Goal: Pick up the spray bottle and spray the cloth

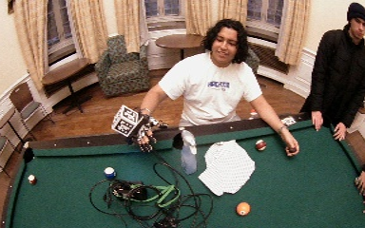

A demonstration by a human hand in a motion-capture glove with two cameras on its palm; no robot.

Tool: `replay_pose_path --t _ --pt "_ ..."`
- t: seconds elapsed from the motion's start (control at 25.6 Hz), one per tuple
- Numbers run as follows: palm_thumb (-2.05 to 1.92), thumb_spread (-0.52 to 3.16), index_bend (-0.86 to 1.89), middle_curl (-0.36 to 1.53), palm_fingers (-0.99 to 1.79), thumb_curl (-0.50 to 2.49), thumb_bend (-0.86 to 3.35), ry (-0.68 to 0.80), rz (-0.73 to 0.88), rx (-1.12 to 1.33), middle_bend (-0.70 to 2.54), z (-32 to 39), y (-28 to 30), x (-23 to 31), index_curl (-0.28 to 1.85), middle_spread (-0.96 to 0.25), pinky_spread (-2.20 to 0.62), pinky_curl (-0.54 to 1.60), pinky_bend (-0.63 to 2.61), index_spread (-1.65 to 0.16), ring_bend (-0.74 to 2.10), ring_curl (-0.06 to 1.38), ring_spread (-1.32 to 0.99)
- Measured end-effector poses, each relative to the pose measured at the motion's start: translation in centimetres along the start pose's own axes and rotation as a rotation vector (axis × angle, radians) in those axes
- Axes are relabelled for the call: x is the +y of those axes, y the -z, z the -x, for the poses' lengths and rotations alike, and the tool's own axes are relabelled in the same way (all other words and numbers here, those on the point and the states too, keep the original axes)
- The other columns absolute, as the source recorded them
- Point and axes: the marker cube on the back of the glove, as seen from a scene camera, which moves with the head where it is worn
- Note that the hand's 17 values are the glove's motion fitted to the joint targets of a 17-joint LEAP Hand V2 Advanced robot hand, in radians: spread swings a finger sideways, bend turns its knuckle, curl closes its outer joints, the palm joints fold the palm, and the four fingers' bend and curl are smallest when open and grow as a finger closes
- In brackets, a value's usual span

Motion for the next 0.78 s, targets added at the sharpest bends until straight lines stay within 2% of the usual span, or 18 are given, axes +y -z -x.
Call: replay_pose_path --t 0.31,0.51,0.78 --pt "0.73 0.95 0.22 0.42 1.13 0.41 -0.03 0.030 -0.002 -0.105 0.47 0.7 -2.5 -1.6 0.44 -0.19 0.04 0.18 0.13 -0.31 0.46 0.39 -0.18" --pt "0.73 0.95 0.21 0.43 1.13 0.42 -0.03 0.058 -0.071 -0.196 0.46 1.9 -3.9 -2.7 0.44 -0.19 0.04 0.18 0.13 -0.31 0.46 0.39 -0.18" --pt "0.73 0.95 0.21 0.43 1.13 0.42 -0.03 0.065 -0.187 -0.187 0.46 3.0 -5.1 -4.2 0.45 -0.19 0.04 0.18 0.13 -0.31 0.45 0.39 -0.18"
